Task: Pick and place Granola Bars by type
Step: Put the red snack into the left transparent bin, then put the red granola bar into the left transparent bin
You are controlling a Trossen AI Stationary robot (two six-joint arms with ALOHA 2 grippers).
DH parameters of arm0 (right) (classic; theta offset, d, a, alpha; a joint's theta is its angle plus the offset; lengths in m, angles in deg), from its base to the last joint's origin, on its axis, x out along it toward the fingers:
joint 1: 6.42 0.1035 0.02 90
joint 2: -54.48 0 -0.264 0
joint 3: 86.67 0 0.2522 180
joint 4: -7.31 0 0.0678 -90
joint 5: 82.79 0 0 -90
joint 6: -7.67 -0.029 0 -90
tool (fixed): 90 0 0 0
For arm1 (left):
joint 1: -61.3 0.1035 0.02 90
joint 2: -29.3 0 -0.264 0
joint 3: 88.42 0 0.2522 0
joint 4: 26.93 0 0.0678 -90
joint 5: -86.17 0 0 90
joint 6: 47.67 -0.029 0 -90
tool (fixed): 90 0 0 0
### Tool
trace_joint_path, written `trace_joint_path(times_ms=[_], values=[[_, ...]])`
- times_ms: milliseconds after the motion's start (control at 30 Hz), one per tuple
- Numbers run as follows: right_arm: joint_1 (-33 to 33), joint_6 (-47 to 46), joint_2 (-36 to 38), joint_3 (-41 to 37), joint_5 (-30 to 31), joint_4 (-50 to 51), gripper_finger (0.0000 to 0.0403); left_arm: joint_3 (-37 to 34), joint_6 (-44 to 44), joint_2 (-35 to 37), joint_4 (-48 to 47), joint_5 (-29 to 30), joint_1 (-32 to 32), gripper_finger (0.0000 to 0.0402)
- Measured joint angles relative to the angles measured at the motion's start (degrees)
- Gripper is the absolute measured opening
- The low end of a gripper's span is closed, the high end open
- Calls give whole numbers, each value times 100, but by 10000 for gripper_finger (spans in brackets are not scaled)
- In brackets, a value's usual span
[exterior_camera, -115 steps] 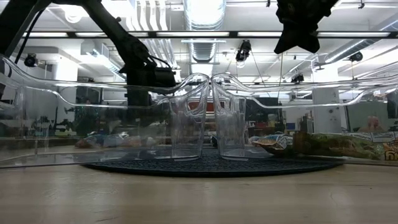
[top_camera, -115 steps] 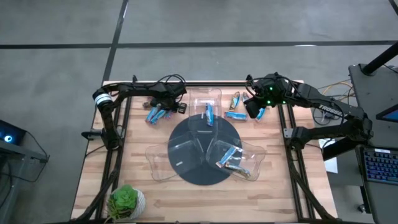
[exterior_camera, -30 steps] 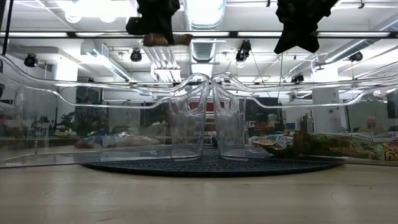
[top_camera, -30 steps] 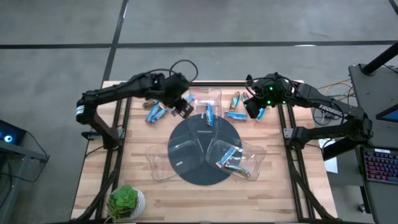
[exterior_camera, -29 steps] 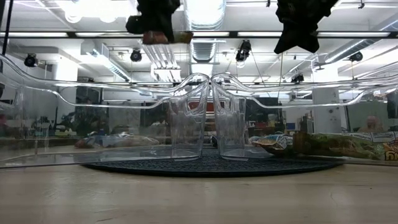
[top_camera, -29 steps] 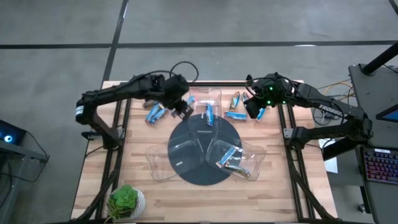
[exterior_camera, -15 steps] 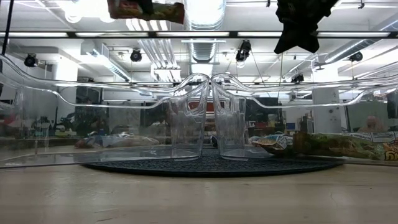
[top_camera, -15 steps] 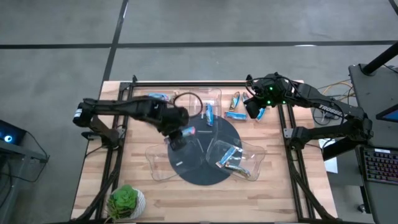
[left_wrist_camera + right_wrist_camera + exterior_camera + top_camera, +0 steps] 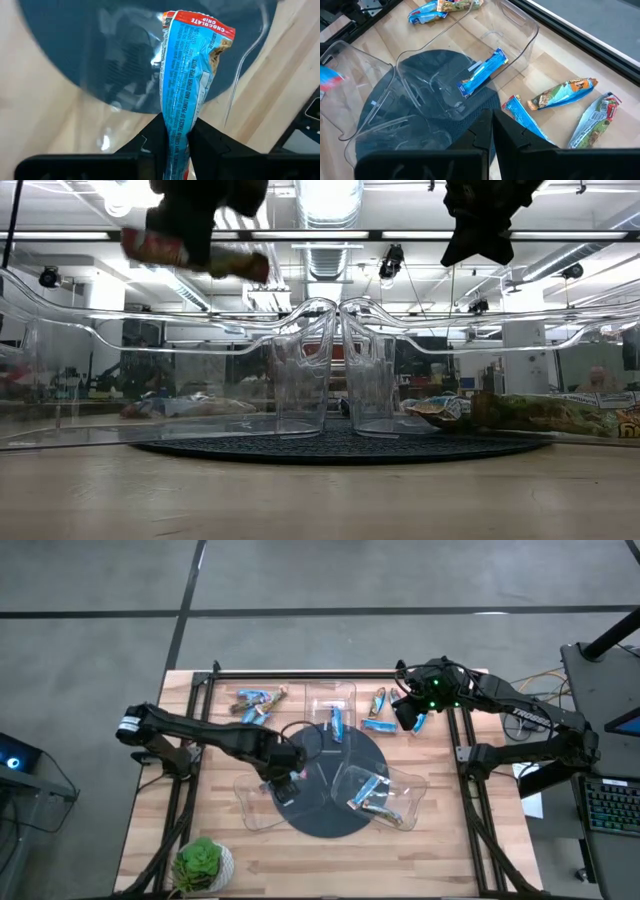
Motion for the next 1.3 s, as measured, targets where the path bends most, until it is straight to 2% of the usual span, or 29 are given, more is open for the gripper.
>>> trace_joint_path(times_ms=[167,400,567,900,1300], values=[[0,-27,0,0,-2,0,8,-770,0,-2,822,-486,-14,55],[0,-64,0,0,-2,0,8,-1302,-29,-2,1004,-536,-12,55],[0,-105,0,0,-2,-3,8,-1368,-212,-2,1201,-551,-12,72],[0,-108,0,0,-2,-3,8,-1351,-219,-2,1207,-605,22,150],[0,-79,0,0,-2,-7,8,-970,-535,0,1167,-629,336,154]])
